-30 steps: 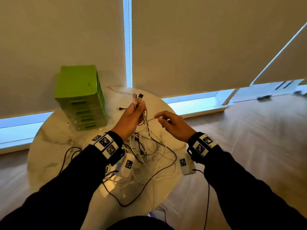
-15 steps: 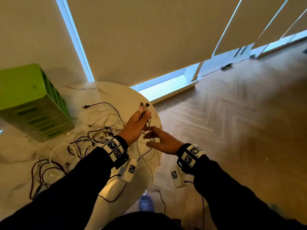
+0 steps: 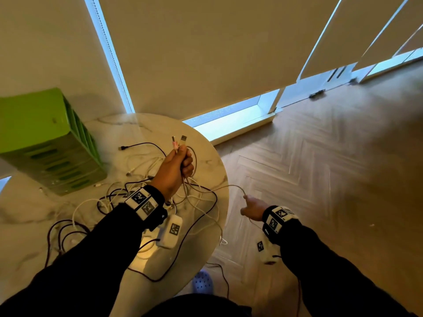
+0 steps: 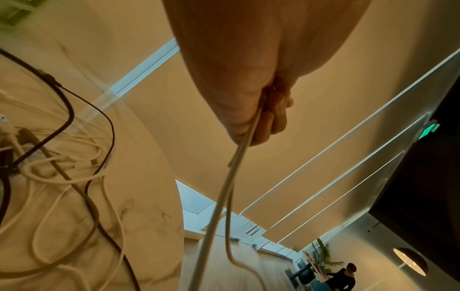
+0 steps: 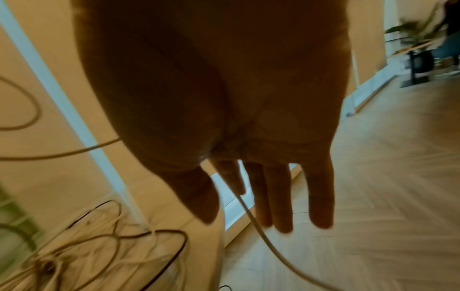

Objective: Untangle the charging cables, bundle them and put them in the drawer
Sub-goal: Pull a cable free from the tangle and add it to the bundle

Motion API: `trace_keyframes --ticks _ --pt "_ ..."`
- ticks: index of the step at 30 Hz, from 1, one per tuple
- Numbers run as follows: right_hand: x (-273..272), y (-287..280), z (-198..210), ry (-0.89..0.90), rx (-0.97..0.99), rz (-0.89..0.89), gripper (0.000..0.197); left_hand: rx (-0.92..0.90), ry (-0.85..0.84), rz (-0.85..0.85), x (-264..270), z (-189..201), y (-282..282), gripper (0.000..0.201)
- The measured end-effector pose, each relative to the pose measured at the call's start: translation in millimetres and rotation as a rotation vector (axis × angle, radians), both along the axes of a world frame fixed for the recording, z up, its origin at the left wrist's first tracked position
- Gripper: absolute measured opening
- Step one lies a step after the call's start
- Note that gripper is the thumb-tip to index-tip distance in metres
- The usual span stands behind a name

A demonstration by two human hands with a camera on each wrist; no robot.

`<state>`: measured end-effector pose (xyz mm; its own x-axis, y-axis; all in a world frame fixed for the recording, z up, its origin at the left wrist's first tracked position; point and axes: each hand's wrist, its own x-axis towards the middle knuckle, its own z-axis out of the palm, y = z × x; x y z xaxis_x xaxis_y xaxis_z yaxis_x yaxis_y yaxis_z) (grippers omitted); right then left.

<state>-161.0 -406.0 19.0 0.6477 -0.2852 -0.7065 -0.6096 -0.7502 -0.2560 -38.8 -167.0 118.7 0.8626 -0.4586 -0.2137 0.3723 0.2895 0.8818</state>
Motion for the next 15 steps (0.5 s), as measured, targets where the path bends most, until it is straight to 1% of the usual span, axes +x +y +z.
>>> trace_keyframes --ticks 1,2,3,4,5,6,8,9,11,13,14,15 --pt "3 7 0 -0.044 0.008 0.065 0.094 -0.017 0.008 -0.001 0 0 0 0.034" --pt "9 19 7 -0.129 0.036 0.143 0.111 -0.031 0.014 0.000 1 1 0 0.034" --pt "13 33 17 -0.241 0.063 0.237 0.119 -0.040 0.018 -0.002 1 0 0 0.034" --pt "18 49 30 -0.349 0.079 0.334 0.120 -0.047 0.024 -0.005 2 0 0 0.034" --pt "23 63 41 -0.437 0.100 0.406 0.115 -0.052 0.025 -0.009 2 0 0 0.034" --pt "28 76 52 -0.486 0.166 0.449 0.108 -0.055 0.022 -0.014 2 0 -1 0.034" --pt "38 96 65 -0.503 0.392 0.428 0.085 -0.031 -0.006 -0.017 4 -2 0 0.034" --pt "42 102 70 -0.525 0.461 0.401 0.071 0.001 -0.037 -0.008 6 -4 2 0.035" --pt "46 108 75 -0.637 0.447 0.350 0.047 0.077 -0.127 0.031 10 -6 6 0.035" --pt "49 106 78 -0.743 0.431 0.267 0.029 0.168 -0.217 0.101 13 -6 11 0.035" --pt "51 104 79 -0.800 0.444 0.203 0.023 0.221 -0.248 0.141 15 -6 14 0.034" --pt "53 100 80 -0.859 0.462 0.123 0.023 0.258 -0.260 0.179 17 -5 17 0.034"
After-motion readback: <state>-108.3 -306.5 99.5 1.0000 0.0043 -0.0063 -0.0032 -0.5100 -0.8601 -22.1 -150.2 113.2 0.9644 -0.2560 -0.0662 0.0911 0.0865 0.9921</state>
